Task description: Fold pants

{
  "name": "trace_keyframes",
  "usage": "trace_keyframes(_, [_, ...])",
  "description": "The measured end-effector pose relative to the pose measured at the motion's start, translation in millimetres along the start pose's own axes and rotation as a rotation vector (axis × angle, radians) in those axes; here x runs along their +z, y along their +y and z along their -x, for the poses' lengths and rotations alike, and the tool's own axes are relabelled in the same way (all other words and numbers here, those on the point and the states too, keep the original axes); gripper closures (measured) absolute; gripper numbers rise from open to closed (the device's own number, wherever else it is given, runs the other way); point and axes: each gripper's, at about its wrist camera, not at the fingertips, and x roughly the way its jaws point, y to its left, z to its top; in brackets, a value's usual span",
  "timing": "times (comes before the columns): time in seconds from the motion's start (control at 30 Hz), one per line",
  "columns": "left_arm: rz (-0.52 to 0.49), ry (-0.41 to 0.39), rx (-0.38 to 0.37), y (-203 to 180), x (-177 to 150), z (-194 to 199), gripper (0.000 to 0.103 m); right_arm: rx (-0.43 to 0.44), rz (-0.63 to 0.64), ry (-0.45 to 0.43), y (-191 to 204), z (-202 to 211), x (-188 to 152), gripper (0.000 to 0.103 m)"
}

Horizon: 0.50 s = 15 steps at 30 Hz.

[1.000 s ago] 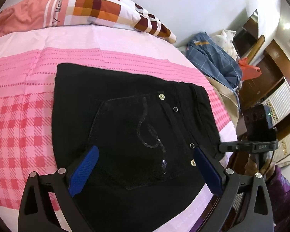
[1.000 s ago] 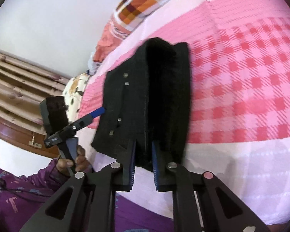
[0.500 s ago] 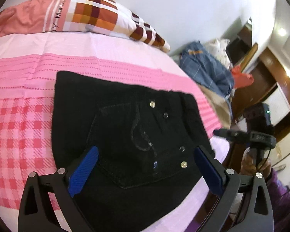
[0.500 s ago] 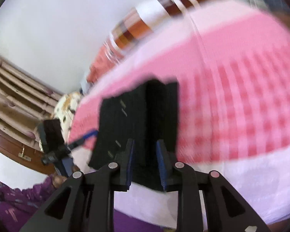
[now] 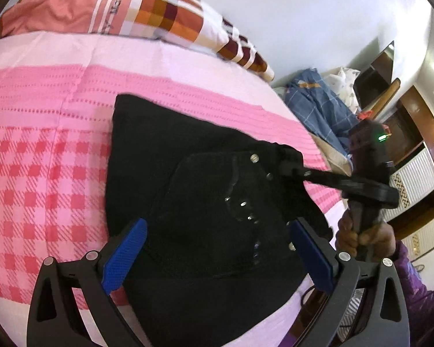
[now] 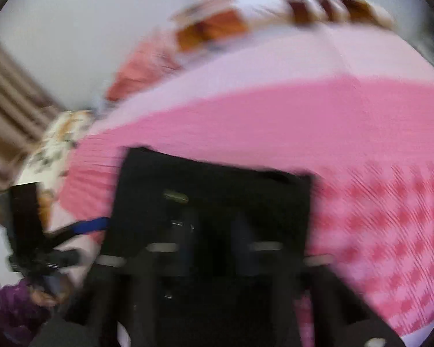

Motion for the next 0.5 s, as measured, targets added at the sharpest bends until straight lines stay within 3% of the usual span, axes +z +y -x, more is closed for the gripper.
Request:
trace_keyframes(0.07, [-0.005,-0.005,-0.005,1.2,-0.4,0.2,0.004,0.133,-0.118,-0.005,-24.6,3.9,-5.7,0.103])
trace_keyframes(0.13, [-0.013,-0.022,-0.007,0.2,0.3,3.4,0.004,0.176,-0.151,-0.045,-28.7,16.8,-10.8,0.103])
trace_keyframes(0.2, [-0.031,-0.037,0.004,-1.2,2.8,7.6,0.004,0.107,-0.106,-0.094,-16.5,32.4,-11.2,0.097])
trace_keyframes(0.3, [-0.095,-0.094,0.067,-8.5,8.8,15.9,0.004,0.023,-0.047,-0.182,14.5,56.0,-6.7,0.079])
trace_keyframes(0.37, [-0.133,-0.134,0.115,-13.5,12.1,19.1,0.004,-0.042,-0.019,-0.240,35.2,65.8,-0.5,0.035])
trace_keyframes(0.4, [-0.148,-0.145,0.155,-15.7,14.0,18.4,0.004,-0.097,-0.015,-0.278,44.4,69.3,2.3,0.028])
trace_keyframes(0.43, [-0.165,-0.150,0.217,-19.0,16.0,16.2,0.004,-0.122,-0.024,-0.310,50.6,69.9,4.2,0.027])
trace_keyframes(0.5, [-0.177,-0.152,0.259,-21.0,17.9,12.0,0.004,-0.149,-0.022,-0.327,58.3,56.1,6.3,0.027])
